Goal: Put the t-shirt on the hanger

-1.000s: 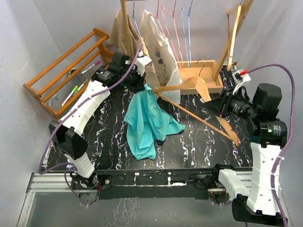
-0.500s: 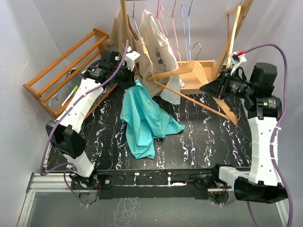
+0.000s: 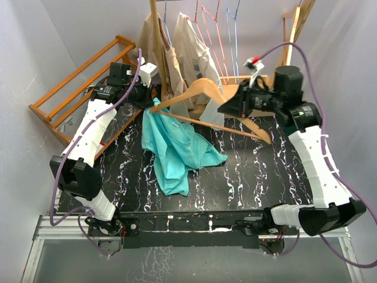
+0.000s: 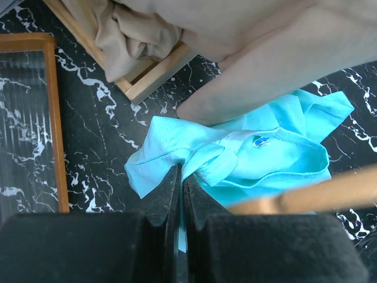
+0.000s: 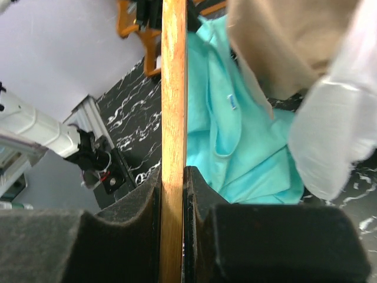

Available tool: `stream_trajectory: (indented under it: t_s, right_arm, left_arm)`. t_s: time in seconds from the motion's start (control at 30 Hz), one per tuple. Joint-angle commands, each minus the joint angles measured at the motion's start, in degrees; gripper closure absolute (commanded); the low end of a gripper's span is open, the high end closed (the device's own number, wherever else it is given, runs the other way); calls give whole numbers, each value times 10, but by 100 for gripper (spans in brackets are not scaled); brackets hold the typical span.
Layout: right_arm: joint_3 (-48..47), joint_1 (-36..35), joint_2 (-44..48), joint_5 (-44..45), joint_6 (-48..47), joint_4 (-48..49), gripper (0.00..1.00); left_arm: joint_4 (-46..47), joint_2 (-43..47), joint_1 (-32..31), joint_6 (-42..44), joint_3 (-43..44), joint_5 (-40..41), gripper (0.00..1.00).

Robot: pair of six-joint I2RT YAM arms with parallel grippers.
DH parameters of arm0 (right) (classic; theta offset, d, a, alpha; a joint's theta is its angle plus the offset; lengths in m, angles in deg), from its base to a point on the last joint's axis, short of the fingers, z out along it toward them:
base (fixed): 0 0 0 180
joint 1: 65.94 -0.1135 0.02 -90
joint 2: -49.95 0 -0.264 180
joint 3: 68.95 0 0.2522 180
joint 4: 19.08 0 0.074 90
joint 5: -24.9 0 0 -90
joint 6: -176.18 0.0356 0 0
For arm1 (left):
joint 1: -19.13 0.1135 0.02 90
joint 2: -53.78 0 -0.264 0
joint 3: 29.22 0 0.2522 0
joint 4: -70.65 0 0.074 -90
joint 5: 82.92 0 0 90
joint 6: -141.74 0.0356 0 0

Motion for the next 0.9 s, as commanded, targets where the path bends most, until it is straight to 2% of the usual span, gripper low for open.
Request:
stream_trajectory:
  t_s: [0.0, 0.2, 0.37, 0.67, 0.87]
  right_arm:
    - [-25, -82, -8, 89, -13, 42, 92]
    - [-3, -116, 20, 172, -40, 42, 92]
    - [20, -118, 57, 210, -70, 49, 92]
    - [31, -135, 57, 161, -89, 65, 92]
    - [5, -176, 29, 175, -109, 40, 92]
  left_arm:
    - [2, 52, 28, 2, -6, -20, 100]
    - [-38, 63, 91, 27, 7, -63, 100]
    - [-92, 69, 97, 62, 15, -94, 100]
    - [-168, 54, 98, 97, 36, -123, 100]
    - [-180, -2, 98, 78, 131, -114, 100]
